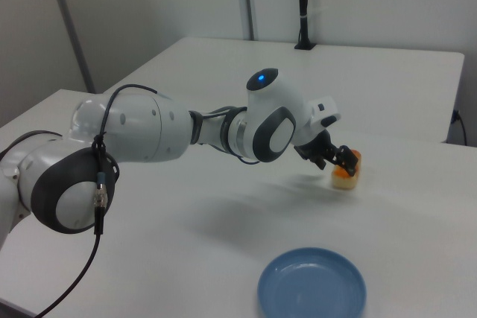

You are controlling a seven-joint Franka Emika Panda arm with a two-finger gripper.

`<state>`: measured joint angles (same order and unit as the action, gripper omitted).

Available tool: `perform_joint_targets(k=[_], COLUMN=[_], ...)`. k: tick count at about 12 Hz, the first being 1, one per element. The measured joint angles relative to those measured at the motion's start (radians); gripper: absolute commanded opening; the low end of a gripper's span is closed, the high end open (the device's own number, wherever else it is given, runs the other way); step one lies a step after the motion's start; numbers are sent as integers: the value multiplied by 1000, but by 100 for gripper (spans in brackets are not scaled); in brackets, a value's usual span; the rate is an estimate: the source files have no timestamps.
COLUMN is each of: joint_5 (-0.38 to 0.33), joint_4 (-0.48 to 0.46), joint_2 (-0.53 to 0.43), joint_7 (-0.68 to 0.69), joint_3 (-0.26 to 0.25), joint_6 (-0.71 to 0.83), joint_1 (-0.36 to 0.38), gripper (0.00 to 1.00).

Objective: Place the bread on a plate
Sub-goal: 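Lower the gripper and close it on the bread roll, then lift the bread roll and carry it over the blue plate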

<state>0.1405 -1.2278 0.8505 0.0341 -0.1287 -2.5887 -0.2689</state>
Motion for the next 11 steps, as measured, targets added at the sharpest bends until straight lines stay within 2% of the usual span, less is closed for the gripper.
perform_joint_targets(k=[1, 2, 5, 7, 11], joint_5=[0, 0, 0, 0, 17], joint_4=[6, 13, 25, 26, 27], joint_2=[13, 21, 26, 26, 26], joint_7=[-2, -3, -4, -4, -3], joint_3=[0, 0, 0, 0, 0], joint_6=[-12, -14, -14, -15, -15], joint_1=[0, 0, -1, -1, -1], gripper=[55, 44, 24, 5, 5])
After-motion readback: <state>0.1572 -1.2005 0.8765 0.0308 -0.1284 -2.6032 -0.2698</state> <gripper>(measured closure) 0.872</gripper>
